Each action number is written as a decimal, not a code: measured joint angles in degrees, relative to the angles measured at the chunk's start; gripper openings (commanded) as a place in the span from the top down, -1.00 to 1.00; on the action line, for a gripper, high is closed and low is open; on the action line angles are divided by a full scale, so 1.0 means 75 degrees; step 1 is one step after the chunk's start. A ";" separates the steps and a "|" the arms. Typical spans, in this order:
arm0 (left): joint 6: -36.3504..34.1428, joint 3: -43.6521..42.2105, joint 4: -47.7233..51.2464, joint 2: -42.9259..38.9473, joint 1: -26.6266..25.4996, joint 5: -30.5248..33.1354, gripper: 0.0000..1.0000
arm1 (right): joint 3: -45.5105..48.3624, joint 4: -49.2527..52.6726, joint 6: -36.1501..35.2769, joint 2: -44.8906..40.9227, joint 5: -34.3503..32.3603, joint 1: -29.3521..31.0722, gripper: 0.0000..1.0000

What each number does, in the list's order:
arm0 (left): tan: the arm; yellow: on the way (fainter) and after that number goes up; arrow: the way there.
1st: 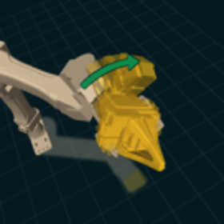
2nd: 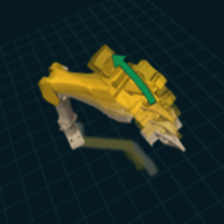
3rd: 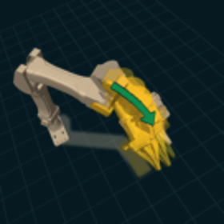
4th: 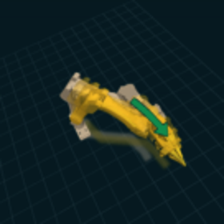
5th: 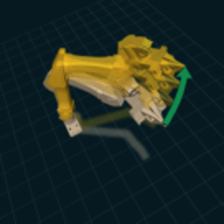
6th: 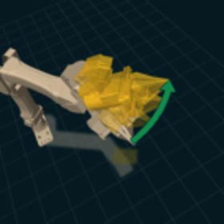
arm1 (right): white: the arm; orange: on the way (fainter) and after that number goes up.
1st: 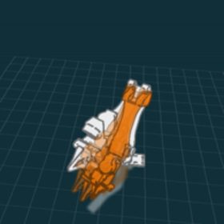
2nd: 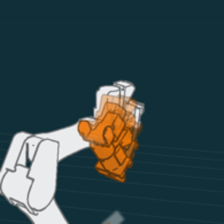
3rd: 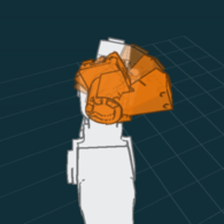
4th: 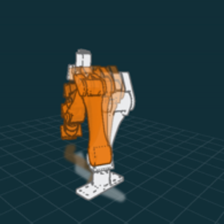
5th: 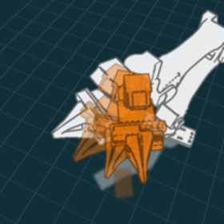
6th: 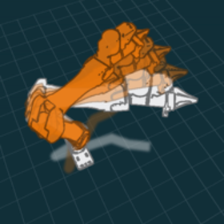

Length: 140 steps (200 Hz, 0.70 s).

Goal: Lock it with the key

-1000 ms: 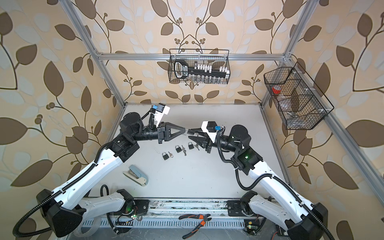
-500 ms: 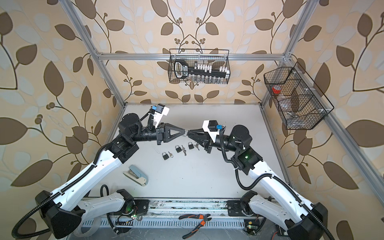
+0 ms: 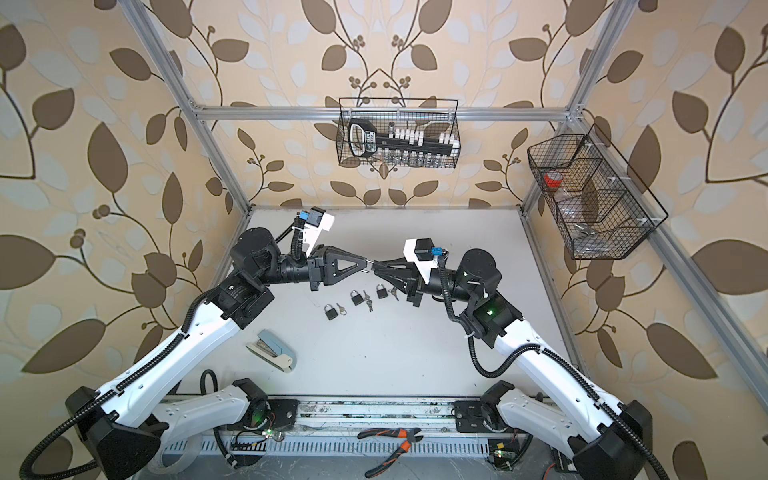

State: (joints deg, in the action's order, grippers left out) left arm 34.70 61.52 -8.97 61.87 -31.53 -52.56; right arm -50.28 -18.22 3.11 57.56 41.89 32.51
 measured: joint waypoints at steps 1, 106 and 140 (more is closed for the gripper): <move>0.0000 0.0000 0.0000 -0.0003 0.0000 0.0000 1.00 | 0.0000 0.0000 0.0009 0.0000 0.0000 0.0000 0.82; -0.0903 0.0009 0.0848 -0.0364 -0.0047 0.0239 1.00 | -0.0079 0.0000 0.1833 0.0207 0.0851 0.0012 0.67; -0.0965 0.0017 0.0938 -0.0370 -0.0050 0.0224 1.00 | -0.0079 -0.0082 0.2194 0.0169 0.0965 0.0012 0.21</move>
State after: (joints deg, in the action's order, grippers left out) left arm 27.46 61.65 -1.93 59.09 -31.90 -50.87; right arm -50.87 -18.83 19.57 58.83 49.12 32.60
